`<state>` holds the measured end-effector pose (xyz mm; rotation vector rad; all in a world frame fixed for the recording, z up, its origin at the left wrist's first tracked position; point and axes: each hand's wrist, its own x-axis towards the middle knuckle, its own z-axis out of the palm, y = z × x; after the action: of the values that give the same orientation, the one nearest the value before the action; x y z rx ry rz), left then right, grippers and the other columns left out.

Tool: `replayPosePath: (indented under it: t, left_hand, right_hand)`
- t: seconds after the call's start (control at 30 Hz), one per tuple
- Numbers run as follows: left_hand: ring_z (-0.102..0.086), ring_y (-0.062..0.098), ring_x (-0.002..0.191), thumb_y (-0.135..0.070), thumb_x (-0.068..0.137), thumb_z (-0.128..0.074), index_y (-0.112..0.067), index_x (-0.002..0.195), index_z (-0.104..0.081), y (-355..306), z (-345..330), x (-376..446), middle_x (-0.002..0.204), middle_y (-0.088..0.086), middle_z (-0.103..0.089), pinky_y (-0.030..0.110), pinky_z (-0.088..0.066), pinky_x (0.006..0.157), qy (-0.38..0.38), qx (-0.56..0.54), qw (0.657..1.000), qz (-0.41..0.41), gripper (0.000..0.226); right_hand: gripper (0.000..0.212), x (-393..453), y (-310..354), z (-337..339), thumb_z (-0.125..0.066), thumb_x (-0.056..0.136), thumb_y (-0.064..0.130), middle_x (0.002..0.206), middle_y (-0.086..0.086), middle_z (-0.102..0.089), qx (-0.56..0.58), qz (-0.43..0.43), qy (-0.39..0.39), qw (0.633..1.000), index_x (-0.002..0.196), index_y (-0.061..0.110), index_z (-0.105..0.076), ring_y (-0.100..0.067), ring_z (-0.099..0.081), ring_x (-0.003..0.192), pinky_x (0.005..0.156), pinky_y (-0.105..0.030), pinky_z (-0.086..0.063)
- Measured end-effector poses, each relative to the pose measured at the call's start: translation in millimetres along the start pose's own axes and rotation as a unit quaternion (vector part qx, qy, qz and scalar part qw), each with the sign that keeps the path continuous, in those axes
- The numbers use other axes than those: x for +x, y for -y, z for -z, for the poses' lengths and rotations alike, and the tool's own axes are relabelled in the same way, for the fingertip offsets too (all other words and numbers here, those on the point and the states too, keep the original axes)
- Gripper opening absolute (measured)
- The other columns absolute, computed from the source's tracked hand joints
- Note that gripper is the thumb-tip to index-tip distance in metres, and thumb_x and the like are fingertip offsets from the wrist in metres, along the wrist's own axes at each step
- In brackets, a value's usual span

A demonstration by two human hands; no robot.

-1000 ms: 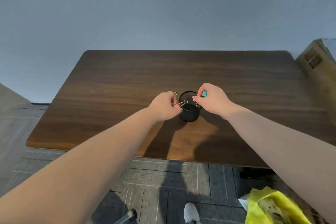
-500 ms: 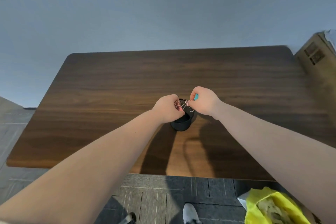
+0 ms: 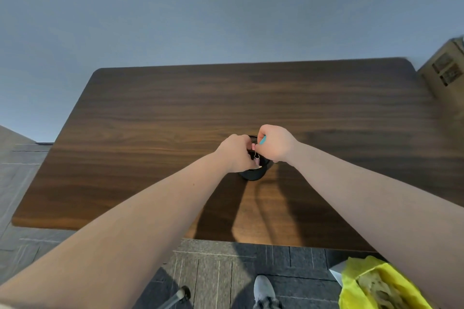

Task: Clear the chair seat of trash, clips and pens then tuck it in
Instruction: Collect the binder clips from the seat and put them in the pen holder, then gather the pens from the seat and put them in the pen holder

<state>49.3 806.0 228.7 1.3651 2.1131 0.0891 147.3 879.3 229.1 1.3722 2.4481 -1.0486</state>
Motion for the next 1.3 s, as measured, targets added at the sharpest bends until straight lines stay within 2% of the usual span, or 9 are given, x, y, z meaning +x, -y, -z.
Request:
replayPosePath:
  t: [0.1, 0.27, 0.4, 0.53, 0.7, 0.8, 0.97, 1.2, 1.3]
  left_hand:
    - [-0.056, 0.028, 0.100, -0.027, 0.083, -0.062, -0.006, 0.119, -0.055, -2, 4, -4, 0.115, 0.010, -0.064, 0.032, -0.045, 0.078, -0.004, 0.013, 1.000, -0.004, 0.043]
    - [-0.060, 0.029, 0.104, -0.026, 0.083, -0.061, -0.007, 0.114, -0.058, 0, 8, -6, 0.111, 0.009, -0.065, 0.030, -0.044, 0.076, -0.013, 0.016, 1.000, -0.001, 0.037]
    - [-0.058, 0.030, 0.106, -0.025, 0.082, -0.063, -0.007, 0.114, -0.057, 7, 12, -13, 0.113, 0.010, -0.063, 0.030, -0.043, 0.076, -0.027, 0.018, 0.999, 0.001, 0.037]
    - [-0.057, 0.029, 0.111, -0.030, 0.079, -0.068, -0.009, 0.122, -0.055, 16, 17, -24, 0.120, 0.010, -0.061, 0.034, -0.048, 0.087, -0.032, 0.020, 0.999, 0.010, 0.049]
    - [-0.056, 0.030, 0.111, -0.028, 0.080, -0.066, -0.012, 0.124, -0.052, 32, 21, -45, 0.126, 0.010, -0.056, 0.035, -0.048, 0.089, -0.045, 0.013, 0.999, 0.025, 0.048]
    - [-0.056, 0.030, 0.111, -0.030, 0.081, -0.066, -0.017, 0.127, -0.049, 48, 19, -67, 0.131, 0.008, -0.052, 0.038, -0.050, 0.092, -0.045, 0.003, 0.998, 0.041, 0.051]
    - [-0.054, 0.030, 0.116, -0.032, 0.083, -0.066, -0.020, 0.132, -0.044, 89, 14, -126, 0.135, 0.007, -0.049, 0.040, -0.048, 0.096, -0.039, -0.023, 0.997, 0.066, 0.055]
    - [-0.055, 0.029, 0.111, -0.034, 0.084, -0.065, -0.019, 0.135, -0.040, 182, -3, -245, 0.137, 0.008, -0.044, 0.037, -0.046, 0.088, -0.033, -0.037, 0.990, 0.134, 0.059]
    - [-0.053, 0.030, 0.116, -0.037, 0.084, -0.064, -0.018, 0.139, -0.037, 236, -15, -302, 0.140, 0.009, -0.042, 0.041, -0.049, 0.093, -0.037, -0.030, 0.984, 0.174, 0.064]
  right_hand:
    - [0.010, 0, 3, 0, -0.057, 0.091, 0.021, 0.091, -0.007, -0.060, -0.001, -0.008, 0.006, 1.000, 0.094, 0.014, -0.051, -0.022, -0.059, 0.060, 0.055, -0.029, -0.051]
    - [0.026, 0, 9, -1, -0.064, 0.086, 0.023, 0.102, -0.008, -0.062, 0.011, 0.008, 0.020, 1.000, 0.108, 0.012, -0.054, -0.026, -0.067, 0.088, 0.076, -0.039, -0.060]
    - [0.040, -3, 13, -4, -0.068, 0.083, 0.028, 0.095, -0.004, -0.057, 0.000, 0.028, 0.017, 0.999, 0.115, 0.011, -0.051, -0.024, -0.059, 0.084, 0.069, -0.032, -0.050]
    - [0.039, -7, 13, -6, -0.064, 0.086, 0.030, 0.101, -0.006, -0.059, -0.014, 0.039, -0.013, 0.999, 0.118, 0.012, -0.051, -0.022, -0.058, 0.087, 0.062, -0.025, -0.043]
    - [0.035, -19, 16, -7, -0.058, 0.089, 0.024, 0.119, -0.009, -0.061, -0.043, 0.033, -0.041, 0.998, 0.122, 0.014, -0.052, -0.023, -0.059, 0.098, 0.083, -0.034, -0.054]
    - [0.035, -35, 27, -17, -0.059, 0.089, 0.024, 0.123, -0.010, -0.058, -0.058, 0.041, -0.045, 0.996, 0.123, 0.015, -0.051, -0.024, -0.055, 0.097, 0.078, -0.031, -0.048]
    - [0.041, -71, 67, -50, -0.060, 0.090, 0.029, 0.132, -0.007, -0.054, -0.096, 0.073, -0.047, 0.992, 0.128, 0.019, -0.049, -0.025, -0.058, 0.110, 0.084, -0.027, -0.043]
    - [0.045, -134, 145, -128, -0.057, 0.092, 0.033, 0.137, -0.010, -0.046, -0.167, 0.148, 0.002, 0.975, 0.133, 0.019, -0.044, -0.029, -0.057, 0.111, 0.090, -0.035, -0.047]
    - [0.047, -159, 185, -175, -0.055, 0.092, 0.034, 0.138, -0.009, -0.044, -0.190, 0.181, 0.028, 0.965, 0.135, 0.021, -0.042, -0.031, -0.055, 0.115, 0.093, -0.040, -0.049]
